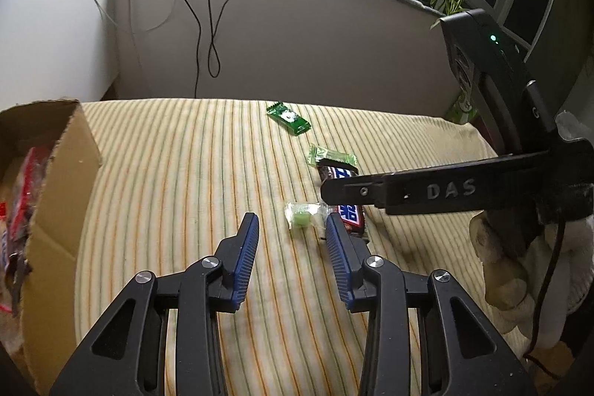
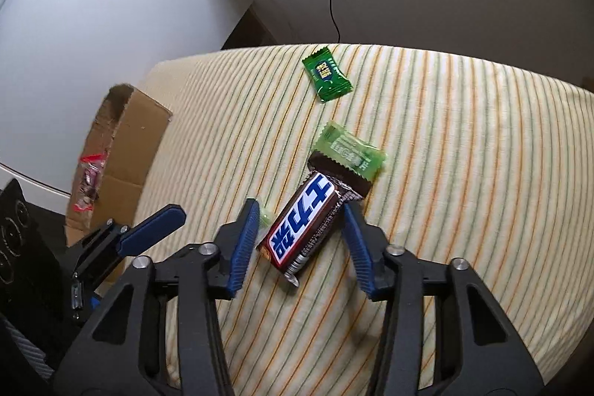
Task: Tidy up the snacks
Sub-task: 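Grasp the light green candy with the left gripper while the right gripper grasps the Snickers bar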
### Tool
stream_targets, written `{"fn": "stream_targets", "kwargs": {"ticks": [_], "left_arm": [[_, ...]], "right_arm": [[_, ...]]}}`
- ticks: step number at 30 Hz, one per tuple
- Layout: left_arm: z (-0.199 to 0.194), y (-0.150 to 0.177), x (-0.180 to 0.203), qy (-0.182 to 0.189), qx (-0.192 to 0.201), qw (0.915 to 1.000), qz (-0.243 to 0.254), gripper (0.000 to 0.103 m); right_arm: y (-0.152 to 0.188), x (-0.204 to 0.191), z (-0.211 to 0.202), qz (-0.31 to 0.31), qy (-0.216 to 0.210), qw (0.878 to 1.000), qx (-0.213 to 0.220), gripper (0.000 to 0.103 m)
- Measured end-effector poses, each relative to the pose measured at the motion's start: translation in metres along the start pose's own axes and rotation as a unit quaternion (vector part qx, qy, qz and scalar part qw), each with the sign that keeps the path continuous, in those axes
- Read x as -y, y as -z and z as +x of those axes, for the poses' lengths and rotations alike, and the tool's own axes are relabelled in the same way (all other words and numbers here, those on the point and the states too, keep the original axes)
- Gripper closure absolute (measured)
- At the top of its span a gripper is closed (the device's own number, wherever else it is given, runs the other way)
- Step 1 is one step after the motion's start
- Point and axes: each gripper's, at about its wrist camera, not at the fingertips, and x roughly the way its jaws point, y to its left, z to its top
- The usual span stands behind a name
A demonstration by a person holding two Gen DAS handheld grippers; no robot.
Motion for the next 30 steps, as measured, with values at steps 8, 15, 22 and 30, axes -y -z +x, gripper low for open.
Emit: {"fn": "stream_targets", "kwargs": {"ticks": [8, 15, 22, 30], "left_arm": [[0.016, -0.002, 0.005, 0.008, -0.016, 0.9997, 0.016, 0.067], [0.03, -0.004, 0.021, 0.023, -0.034, 0.9983, 0.042, 0.067], [0.05, -0.009, 0.037, 0.007, -0.056, 0.9951, 0.081, 0.067], [0.053, -0.01, 0.04, -0.005, -0.053, 0.9942, 0.093, 0.079]], "right_arm": [[0.004, 0.005, -0.004, -0.024, 0.016, 1.0, -0.003, 0.067], [0.007, 0.027, -0.013, -0.003, 0.006, 1.0, -0.006, 0.068], [0.007, 0.027, -0.009, -0.006, 0.004, 1.0, -0.01, 0.068], [0.01, 0.03, -0.014, -0.021, 0.02, 1.0, -0.012, 0.068]]}}
